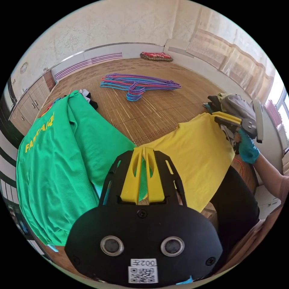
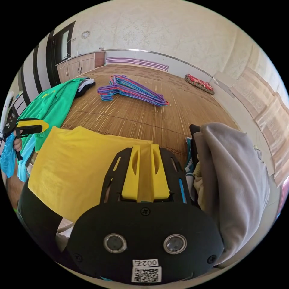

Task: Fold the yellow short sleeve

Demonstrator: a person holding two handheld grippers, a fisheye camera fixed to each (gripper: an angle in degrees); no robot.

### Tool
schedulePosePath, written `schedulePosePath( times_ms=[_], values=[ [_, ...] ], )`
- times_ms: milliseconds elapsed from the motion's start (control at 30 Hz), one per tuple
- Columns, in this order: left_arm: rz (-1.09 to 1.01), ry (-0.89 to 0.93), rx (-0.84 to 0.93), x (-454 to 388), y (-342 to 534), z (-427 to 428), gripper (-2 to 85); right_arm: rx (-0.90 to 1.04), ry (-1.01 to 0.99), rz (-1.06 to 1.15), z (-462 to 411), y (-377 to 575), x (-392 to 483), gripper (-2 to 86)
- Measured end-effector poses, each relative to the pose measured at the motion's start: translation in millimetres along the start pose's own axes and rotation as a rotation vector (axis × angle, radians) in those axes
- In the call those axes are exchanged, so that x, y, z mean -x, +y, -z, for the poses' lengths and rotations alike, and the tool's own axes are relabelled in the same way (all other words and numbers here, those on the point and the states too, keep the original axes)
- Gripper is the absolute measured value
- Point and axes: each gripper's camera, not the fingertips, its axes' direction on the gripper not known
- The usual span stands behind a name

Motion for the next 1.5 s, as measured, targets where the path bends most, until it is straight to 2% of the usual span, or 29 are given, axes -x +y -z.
schedulePosePath(
  times_ms=[167, 367, 533, 733, 800, 933, 1067, 1233, 1367, 1500],
  values=[
    [0.045, -0.047, 0.061, 8.1, -0.6, -23.4, 1.7, 0.075, 0.021, 0.005, -24.4, -7.4, -0.8, 5.6],
    [0.126, -0.040, -0.027, 17.7, 18.9, -16.1, 3.4, 0.068, 0.032, 0.033, -28.3, -11.2, 1.3, 5.3],
    [0.073, -0.074, 0.083, 16.9, 16.5, -27.0, 5.3, 0.075, 0.036, 0.034, -30.9, -15.2, 1.6, 5.2],
    [0.006, -0.403, 0.217, 19.5, 15.5, -27.5, 3.4, 0.090, 0.056, 0.045, -33.1, -18.4, 1.7, 5.0],
    [-0.004, -0.443, 0.233, 27.5, 19.7, -26.3, 3.0, 0.098, 0.051, 0.044, -34.4, -19.7, 0.9, 4.9],
    [0.060, -0.361, 0.239, 33.0, 13.2, -19.3, 3.3, 0.114, 0.024, 0.024, -35.5, -22.5, -3.6, 4.9],
    [0.047, -0.125, 0.084, 14.7, 3.7, -3.2, 5.5, 0.096, 0.012, 0.005, -29.4, -20.0, -8.3, 4.9],
    [0.033, 0.007, 0.047, 6.6, -5.1, -22.2, 6.0, 0.086, 0.024, 0.030, -30.2, -15.4, -9.0, 5.1],
    [0.116, 0.004, 0.065, 13.8, -7.2, -49.3, 4.5, 0.120, 0.009, 0.012, -41.2, -15.8, -13.0, 5.4],
    [0.049, -0.065, 0.072, 5.0, -7.7, -56.1, 2.3, 0.121, 0.004, 0.017, -45.0, -14.3, -14.6, 5.1]
  ],
)
